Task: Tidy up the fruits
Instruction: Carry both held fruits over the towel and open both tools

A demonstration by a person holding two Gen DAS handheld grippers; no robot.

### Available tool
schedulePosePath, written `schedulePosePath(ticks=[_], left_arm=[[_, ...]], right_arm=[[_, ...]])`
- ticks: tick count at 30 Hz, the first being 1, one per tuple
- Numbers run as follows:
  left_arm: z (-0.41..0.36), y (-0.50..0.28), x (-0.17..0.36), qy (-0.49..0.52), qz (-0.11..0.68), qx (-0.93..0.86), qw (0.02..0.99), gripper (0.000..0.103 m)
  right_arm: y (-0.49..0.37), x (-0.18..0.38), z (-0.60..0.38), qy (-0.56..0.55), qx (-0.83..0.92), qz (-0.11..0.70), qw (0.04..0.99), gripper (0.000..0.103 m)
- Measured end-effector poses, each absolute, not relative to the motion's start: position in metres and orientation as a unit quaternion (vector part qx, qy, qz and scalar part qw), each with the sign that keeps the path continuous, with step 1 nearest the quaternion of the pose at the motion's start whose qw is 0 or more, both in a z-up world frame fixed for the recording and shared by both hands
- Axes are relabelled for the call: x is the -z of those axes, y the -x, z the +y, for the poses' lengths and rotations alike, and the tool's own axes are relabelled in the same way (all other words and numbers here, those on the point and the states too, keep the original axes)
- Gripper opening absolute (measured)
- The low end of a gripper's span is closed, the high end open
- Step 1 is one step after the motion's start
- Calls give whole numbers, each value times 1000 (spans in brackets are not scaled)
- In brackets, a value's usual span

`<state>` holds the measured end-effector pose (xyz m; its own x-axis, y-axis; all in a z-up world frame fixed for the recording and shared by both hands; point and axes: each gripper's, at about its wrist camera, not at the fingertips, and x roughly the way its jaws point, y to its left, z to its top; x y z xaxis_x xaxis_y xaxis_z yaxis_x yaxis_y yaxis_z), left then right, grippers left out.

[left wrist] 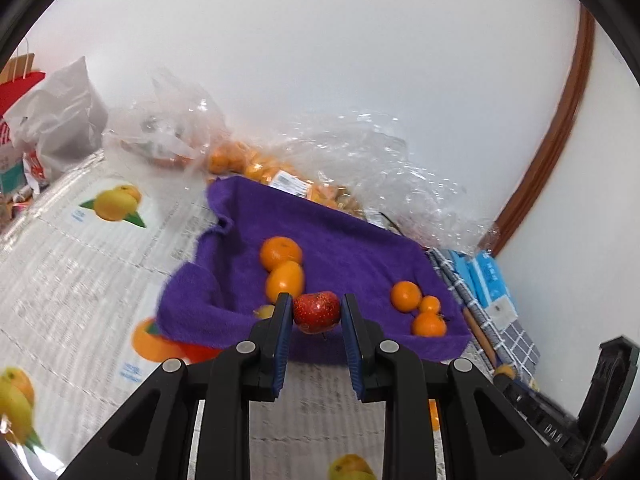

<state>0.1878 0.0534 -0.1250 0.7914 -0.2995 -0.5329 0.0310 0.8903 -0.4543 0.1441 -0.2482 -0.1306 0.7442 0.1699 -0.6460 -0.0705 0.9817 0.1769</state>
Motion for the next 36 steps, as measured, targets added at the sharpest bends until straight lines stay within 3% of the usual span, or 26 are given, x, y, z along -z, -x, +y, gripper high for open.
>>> schedulePosePath(ticks=[13,21,25,27,36], left_arm=[[65,-252,148,167,367,49,914,24],[60,-259,156,161,378,49,910,24],[54,-257,155,154,377,64,911,43],[50,-253,151,142,371,55,916,51],[21,-206,130,126,354,136,917,53]], right_arm=[[-250,144,-178,-31,-111,392,913,28],[-254,160,-175,-21,-111,416,902,29],[-229,146,-194,-12,-91,398,913,57],[-215,142,-205,-10,-74,397,915,56],[-156,159,-245,-51,-73,430,898,48]])
